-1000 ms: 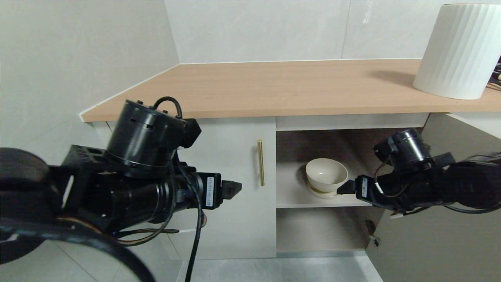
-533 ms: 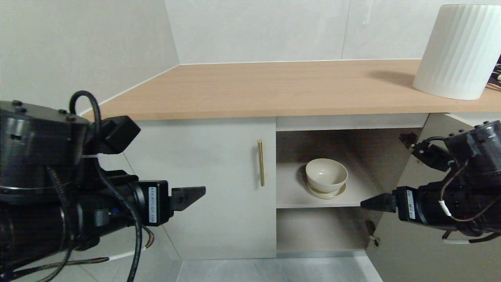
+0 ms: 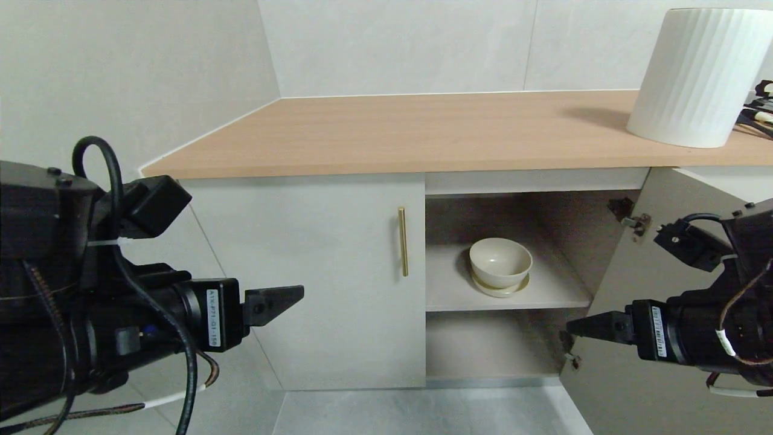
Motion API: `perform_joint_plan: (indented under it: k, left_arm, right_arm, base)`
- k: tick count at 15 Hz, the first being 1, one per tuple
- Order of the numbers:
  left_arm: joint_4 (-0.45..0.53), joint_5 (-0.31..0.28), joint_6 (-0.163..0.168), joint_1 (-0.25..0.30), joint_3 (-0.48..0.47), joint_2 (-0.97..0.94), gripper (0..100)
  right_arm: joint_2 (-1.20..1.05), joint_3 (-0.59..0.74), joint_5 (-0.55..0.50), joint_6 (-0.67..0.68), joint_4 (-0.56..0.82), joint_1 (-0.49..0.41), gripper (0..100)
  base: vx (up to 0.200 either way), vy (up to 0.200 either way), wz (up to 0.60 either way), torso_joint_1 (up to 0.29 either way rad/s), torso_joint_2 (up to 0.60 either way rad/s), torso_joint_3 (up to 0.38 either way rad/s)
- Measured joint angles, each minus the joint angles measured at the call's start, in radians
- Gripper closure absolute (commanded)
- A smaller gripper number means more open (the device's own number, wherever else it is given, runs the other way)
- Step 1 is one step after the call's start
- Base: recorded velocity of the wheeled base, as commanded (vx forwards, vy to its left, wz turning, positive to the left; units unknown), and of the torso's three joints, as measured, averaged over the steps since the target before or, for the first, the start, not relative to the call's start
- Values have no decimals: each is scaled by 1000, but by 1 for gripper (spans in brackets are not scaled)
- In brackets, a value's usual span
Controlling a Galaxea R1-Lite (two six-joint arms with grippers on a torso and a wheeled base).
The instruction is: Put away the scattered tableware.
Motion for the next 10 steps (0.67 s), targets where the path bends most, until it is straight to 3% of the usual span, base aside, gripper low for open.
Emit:
perform_joint_plan:
  k: [10]
  left_arm:
    - [0,0,1,-2,0,16,0]
  right_arm:
    - [-9,7,-14,-14,2,1,0]
  base:
    - [-200,0,0,3,2,6]
